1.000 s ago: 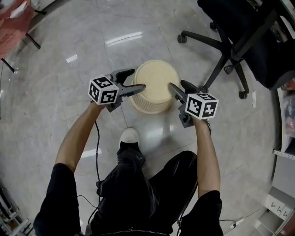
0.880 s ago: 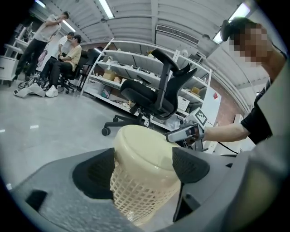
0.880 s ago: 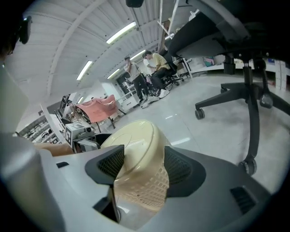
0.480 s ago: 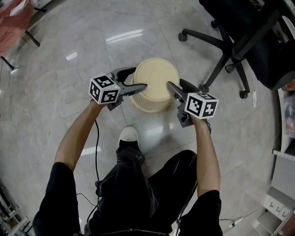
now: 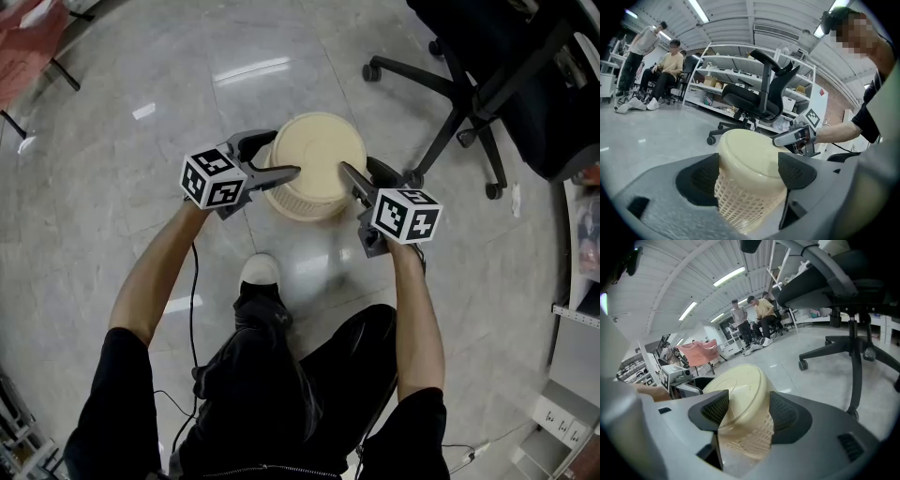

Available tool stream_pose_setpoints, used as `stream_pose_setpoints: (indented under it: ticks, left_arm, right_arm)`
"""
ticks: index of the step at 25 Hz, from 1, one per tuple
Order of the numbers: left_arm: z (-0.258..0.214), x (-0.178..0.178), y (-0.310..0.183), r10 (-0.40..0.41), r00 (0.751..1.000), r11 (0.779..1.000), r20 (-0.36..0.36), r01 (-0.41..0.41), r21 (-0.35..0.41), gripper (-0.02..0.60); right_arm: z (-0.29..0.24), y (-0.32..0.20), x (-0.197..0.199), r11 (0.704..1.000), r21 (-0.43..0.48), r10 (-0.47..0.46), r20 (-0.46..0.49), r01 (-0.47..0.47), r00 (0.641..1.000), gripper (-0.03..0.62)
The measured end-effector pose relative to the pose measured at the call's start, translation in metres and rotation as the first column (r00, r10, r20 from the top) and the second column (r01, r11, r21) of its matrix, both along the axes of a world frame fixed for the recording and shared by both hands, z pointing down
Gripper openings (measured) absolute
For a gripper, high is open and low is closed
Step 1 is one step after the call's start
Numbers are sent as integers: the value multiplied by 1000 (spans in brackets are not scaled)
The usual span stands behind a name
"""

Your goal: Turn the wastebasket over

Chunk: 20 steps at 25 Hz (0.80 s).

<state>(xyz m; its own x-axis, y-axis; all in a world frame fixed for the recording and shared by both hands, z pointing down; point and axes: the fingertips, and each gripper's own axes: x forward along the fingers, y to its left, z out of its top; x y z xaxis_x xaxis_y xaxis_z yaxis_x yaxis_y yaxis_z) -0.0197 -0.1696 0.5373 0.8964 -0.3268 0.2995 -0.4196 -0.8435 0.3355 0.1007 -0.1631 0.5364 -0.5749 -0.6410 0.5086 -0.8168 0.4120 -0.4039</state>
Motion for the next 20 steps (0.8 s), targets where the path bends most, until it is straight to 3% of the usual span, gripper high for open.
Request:
stream_pose_setpoints:
  ticks: [6, 11, 16, 20]
  left_arm:
    - [-15, -1, -6, -10, 1000, 994, 27, 7, 106, 383]
    - [-23, -2, -7, -29, 1000, 989, 6, 28, 143, 382]
    - [-27, -6, 13, -9, 1000, 989, -6, 9, 147, 382]
    - [-26, -14, 42, 15, 1000, 989, -3, -14, 149, 382]
  right_arm:
    - [-22, -4, -5, 991, 128, -20, -70, 29, 997, 259]
    - [-41, -4, -9, 951, 293, -36, -214, 99, 976, 259]
    - [-44, 15, -9, 946, 289, -72, -245, 144, 967, 259]
    - [-46, 44, -13, 949, 260, -139, -161, 178, 977, 259]
